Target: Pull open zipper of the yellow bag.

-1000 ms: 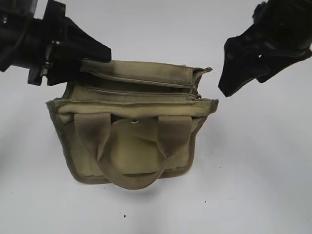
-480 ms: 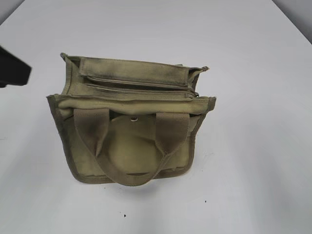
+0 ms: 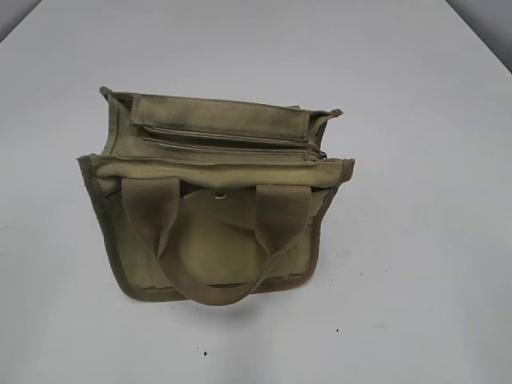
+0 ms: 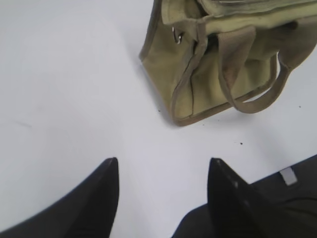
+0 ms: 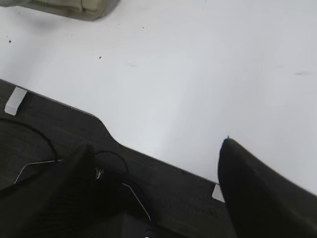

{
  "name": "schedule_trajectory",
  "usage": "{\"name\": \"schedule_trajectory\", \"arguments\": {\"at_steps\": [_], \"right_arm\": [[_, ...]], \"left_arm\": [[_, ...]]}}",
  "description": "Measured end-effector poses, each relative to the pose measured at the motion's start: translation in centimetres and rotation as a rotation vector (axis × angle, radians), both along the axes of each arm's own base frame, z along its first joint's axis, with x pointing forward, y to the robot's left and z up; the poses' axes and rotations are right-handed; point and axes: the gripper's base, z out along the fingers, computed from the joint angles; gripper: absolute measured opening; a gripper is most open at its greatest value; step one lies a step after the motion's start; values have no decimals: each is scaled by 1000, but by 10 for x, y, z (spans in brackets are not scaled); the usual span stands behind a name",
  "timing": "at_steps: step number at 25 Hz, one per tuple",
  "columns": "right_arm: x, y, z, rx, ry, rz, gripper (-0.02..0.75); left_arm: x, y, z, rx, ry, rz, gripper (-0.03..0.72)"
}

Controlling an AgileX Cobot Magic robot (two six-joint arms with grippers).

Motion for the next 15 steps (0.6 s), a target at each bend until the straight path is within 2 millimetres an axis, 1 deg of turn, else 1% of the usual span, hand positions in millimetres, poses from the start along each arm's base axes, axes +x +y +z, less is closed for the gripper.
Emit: {"name": "schedule_trajectory", "arguments": {"at_steps": [3, 6, 10, 15], "right_arm": [[-9, -5, -7, 14, -48, -3, 593], [-10, -6, -7, 38, -104, -5, 585], [-4, -3, -10, 52, -144, -6, 583], [-4, -3, -11, 51, -150, -3, 582]], "left_arm": [[-22, 8, -4, 14, -100, 17, 441], [-33, 12, -7, 12, -169, 27, 441], [-30, 12, -16, 10, -178, 31, 440], [-29, 12, -17, 9, -176, 31, 427]]}}
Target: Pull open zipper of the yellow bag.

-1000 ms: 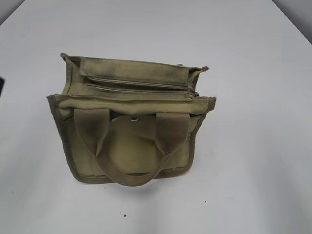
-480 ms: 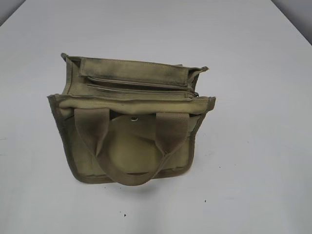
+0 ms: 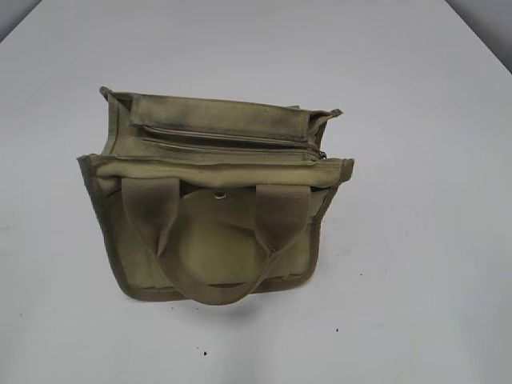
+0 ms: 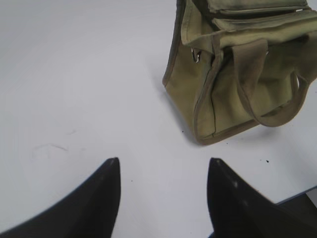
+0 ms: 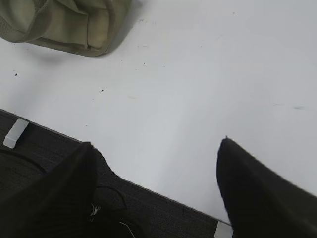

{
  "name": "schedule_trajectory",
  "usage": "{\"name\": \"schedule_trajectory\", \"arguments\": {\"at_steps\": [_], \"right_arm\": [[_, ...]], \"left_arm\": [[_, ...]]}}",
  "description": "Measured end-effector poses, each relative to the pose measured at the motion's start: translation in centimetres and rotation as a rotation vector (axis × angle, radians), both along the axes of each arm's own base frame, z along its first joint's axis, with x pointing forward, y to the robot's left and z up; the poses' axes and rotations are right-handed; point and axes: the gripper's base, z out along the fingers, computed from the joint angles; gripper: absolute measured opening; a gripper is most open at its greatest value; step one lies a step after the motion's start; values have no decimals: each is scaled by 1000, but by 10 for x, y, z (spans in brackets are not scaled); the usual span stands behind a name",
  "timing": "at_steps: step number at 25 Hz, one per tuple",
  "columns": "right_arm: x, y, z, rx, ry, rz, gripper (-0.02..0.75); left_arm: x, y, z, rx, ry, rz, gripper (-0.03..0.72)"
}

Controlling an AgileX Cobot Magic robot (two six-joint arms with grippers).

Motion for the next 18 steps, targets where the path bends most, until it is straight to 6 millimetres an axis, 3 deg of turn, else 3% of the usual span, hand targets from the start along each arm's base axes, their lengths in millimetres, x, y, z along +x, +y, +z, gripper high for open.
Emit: {"name": "schedule_trajectory", "arguments": {"at_steps": [18], "right_arm": [[0, 0, 0, -1, -5, 3, 582]], "left_arm": [[-2, -4, -6, -25, 55, -28, 370]]}}
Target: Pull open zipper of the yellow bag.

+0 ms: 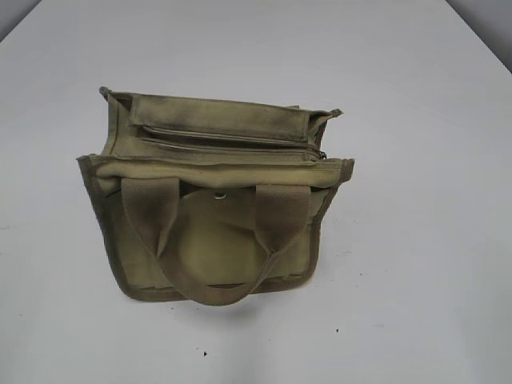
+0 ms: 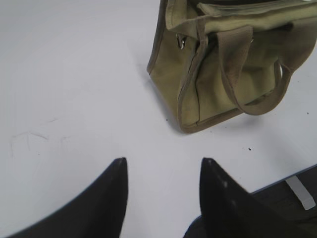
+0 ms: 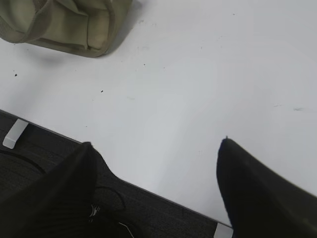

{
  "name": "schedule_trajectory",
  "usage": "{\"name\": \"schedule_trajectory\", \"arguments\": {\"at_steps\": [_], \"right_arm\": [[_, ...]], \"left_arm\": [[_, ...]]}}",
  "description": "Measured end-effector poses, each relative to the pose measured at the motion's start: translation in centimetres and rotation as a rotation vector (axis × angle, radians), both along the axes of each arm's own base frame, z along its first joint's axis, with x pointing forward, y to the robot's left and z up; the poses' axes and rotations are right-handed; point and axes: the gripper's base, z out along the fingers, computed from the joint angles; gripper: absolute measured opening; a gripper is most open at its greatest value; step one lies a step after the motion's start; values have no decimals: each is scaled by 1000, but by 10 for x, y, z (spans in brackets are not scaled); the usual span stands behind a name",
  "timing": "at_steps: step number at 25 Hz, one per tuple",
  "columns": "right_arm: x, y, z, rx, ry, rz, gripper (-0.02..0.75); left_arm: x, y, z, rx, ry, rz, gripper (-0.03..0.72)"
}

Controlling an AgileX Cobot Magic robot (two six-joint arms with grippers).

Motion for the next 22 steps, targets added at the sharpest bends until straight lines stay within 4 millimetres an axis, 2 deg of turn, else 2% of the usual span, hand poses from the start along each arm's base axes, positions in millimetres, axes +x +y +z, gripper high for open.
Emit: {"name": "schedule_trajectory", "arguments": {"at_steps": [5, 9, 13, 18, 22], "right_arm": [[0, 0, 0, 3, 1, -35, 582], [0, -3, 0, 12, -3, -196, 582], [-8, -6, 1, 28, -63, -342, 582], [-20, -6, 1, 48, -148, -388, 582], [-22, -6, 1, 55, -157, -386, 582]], "left_arm": [[0, 0, 0, 0, 0, 1, 343], [1, 0, 0, 0, 1, 70, 325], [-1, 0, 0, -2, -16, 196, 312], [-8, 0, -1, -9, -70, 250, 312], [-8, 0, -1, -9, -70, 251, 312]]}}
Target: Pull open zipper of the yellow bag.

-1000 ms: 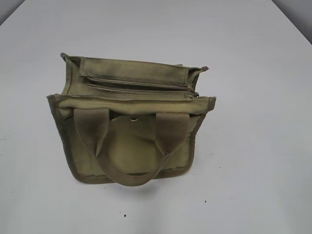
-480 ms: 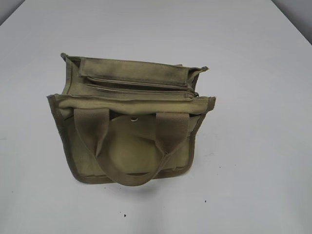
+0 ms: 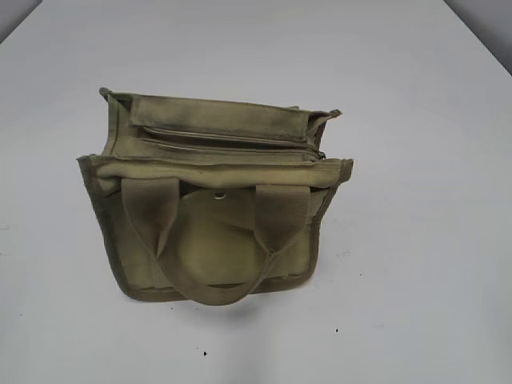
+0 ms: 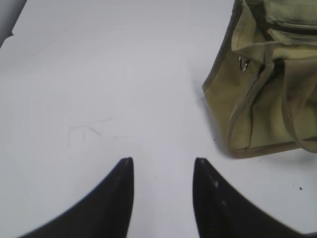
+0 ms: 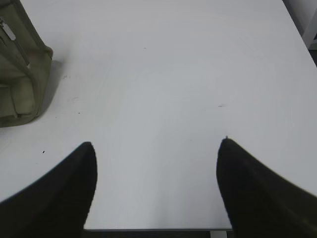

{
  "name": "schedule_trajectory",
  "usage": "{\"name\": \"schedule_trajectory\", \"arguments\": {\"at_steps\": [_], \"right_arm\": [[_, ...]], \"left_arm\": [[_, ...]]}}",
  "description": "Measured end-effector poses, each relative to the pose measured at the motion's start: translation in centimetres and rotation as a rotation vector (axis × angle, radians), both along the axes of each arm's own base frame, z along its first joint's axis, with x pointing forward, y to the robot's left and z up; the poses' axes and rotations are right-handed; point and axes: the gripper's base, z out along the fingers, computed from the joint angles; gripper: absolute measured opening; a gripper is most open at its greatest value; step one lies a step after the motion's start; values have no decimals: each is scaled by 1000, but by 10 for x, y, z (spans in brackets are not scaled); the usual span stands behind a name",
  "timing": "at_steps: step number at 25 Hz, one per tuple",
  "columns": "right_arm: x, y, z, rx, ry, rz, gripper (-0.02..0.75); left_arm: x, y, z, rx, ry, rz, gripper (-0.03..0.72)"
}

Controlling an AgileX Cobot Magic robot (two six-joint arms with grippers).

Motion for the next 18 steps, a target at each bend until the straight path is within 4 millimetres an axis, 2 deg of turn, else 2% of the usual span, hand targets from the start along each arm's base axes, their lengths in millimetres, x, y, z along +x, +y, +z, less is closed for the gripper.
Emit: {"name": "schedule_trajectory", "arguments": {"at_steps": [18], "right_arm": [[-1, 11, 1, 114, 1, 74, 582]], "left_arm": [[0, 0, 0, 0, 1, -14, 312]]}}
